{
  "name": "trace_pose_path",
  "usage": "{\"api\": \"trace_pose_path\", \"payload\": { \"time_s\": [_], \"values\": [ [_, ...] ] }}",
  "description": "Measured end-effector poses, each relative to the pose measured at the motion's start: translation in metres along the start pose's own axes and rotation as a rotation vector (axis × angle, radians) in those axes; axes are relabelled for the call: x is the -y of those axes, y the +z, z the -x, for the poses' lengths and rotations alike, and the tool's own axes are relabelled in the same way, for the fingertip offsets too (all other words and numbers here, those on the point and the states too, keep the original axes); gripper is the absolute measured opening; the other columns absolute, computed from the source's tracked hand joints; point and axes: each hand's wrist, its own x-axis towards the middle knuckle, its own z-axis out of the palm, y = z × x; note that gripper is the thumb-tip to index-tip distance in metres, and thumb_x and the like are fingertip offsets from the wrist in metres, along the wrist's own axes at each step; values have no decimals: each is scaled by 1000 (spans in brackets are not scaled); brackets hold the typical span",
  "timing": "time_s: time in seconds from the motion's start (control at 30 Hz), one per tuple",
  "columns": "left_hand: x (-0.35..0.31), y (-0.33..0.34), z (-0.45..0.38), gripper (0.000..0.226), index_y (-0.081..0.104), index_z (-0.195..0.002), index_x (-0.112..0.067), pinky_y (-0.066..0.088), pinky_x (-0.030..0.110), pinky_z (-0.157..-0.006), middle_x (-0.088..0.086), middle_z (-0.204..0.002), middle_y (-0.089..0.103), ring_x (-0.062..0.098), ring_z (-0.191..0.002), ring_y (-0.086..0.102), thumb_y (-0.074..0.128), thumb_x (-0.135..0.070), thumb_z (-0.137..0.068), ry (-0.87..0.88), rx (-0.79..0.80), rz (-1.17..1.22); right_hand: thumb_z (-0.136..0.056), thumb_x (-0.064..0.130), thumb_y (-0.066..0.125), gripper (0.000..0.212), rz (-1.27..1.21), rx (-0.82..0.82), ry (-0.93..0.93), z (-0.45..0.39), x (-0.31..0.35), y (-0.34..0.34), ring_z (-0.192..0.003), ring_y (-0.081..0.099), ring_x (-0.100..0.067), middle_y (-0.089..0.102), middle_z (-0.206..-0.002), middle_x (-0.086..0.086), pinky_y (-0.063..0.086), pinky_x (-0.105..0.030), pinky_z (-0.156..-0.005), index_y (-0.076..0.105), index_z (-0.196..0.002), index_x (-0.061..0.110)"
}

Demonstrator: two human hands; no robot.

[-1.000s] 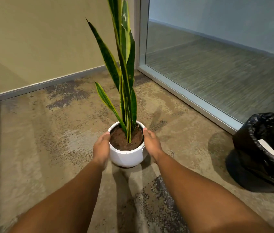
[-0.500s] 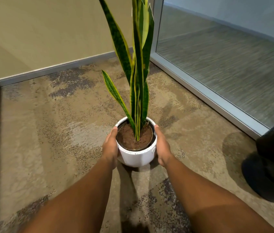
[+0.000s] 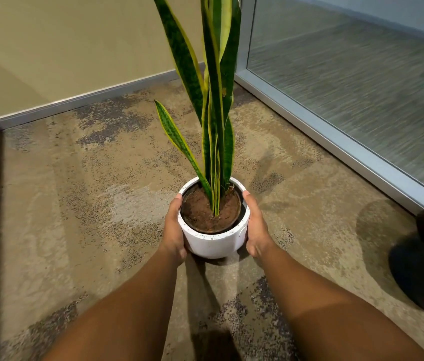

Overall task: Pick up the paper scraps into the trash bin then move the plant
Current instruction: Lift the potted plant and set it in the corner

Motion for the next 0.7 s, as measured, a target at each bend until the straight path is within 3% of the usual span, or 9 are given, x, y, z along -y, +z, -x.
{"api": "trace_pose_path", "payload": {
  "time_s": [0.3, 0.37, 0.47, 0.7],
  "values": [
    [-2, 6, -3, 64, 68, -124, -17, 53, 37, -87, 11, -117, 74, 28, -105, 70, 35, -64, -94, 39, -57, 27, -68, 71, 70, 74, 17, 4, -18, -12, 13, 3, -115, 68, -22, 73, -119, -2, 47, -46, -107, 68, -126, 25],
    [-13, 13, 0, 64, 69, -123, -18, 53, 39, -89, 10, -116, 74, 29, -106, 70, 37, -65, -93, 51, -79, 32, -59, 77, 72, 83, 35, 12, -15, -10, 28, 7, -112, 69, -22, 74, -118, -1, 49, -45, -106, 68, -126, 28],
    [-45, 31, 15, 65, 69, -125, -19, 51, 42, -95, 8, -117, 74, 30, -112, 68, 38, -66, -92, 72, -92, 18, -49, 79, 75, 93, 28, 14, -27, 4, 63, 21, -111, 70, -21, 74, -117, 0, 49, -45, -105, 68, -126, 28],
    [-148, 90, 80, 65, 68, -126, -24, 48, 49, -103, 5, -121, 73, 28, -114, 68, 37, -68, -91, 75, -88, -26, -53, 83, 71, 92, 34, 6, -8, 64, 179, 65, -121, 63, -19, 68, -129, 5, 43, -45, -110, 64, -131, 35]
  ]
}}
